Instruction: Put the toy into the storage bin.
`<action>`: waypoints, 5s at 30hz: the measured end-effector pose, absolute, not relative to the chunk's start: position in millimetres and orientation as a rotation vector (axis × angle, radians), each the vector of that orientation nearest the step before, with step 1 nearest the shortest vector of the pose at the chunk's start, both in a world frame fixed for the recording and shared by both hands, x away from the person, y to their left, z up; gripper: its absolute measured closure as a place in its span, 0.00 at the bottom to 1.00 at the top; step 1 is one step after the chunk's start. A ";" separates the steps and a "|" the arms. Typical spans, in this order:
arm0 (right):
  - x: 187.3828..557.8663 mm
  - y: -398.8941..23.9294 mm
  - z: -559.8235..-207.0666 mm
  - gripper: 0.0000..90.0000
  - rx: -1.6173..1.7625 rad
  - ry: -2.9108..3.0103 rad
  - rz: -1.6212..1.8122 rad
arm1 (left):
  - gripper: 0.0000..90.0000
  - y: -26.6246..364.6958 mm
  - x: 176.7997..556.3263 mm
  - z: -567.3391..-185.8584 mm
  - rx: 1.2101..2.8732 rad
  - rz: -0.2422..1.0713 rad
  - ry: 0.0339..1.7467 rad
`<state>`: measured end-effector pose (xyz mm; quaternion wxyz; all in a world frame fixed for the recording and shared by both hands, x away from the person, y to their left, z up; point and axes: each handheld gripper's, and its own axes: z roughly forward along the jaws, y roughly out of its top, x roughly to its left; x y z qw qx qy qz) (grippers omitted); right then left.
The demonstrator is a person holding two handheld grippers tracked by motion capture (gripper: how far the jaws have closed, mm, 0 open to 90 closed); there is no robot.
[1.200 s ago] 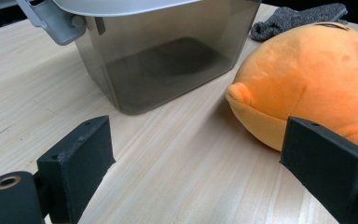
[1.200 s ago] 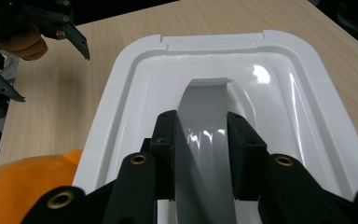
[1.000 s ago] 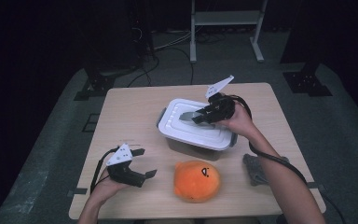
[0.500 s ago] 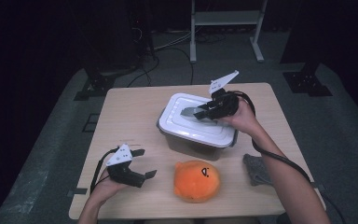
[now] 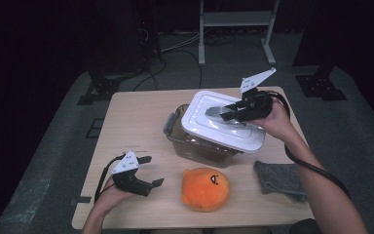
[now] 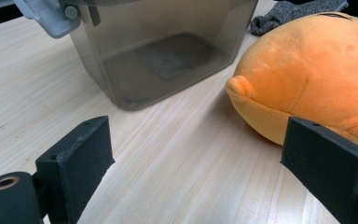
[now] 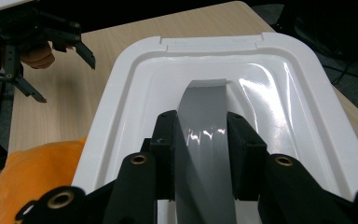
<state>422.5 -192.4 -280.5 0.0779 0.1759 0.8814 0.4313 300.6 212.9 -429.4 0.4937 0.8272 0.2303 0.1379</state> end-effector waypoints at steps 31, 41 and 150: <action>370.5 -319.8 -291.4 0.74 0.773 2.521 1.273 | 0.09 209.8 299.7 -429.6 1.997 0.321 0.558; 354.7 -350.8 -308.3 0.74 0.844 2.497 1.286 | 0.09 208.9 300.0 -430.3 2.006 0.313 0.555; 314.7 -251.0 -333.9 0.34 0.530 2.625 1.512 | 0.06 214.8 300.9 -429.2 1.997 0.316 0.579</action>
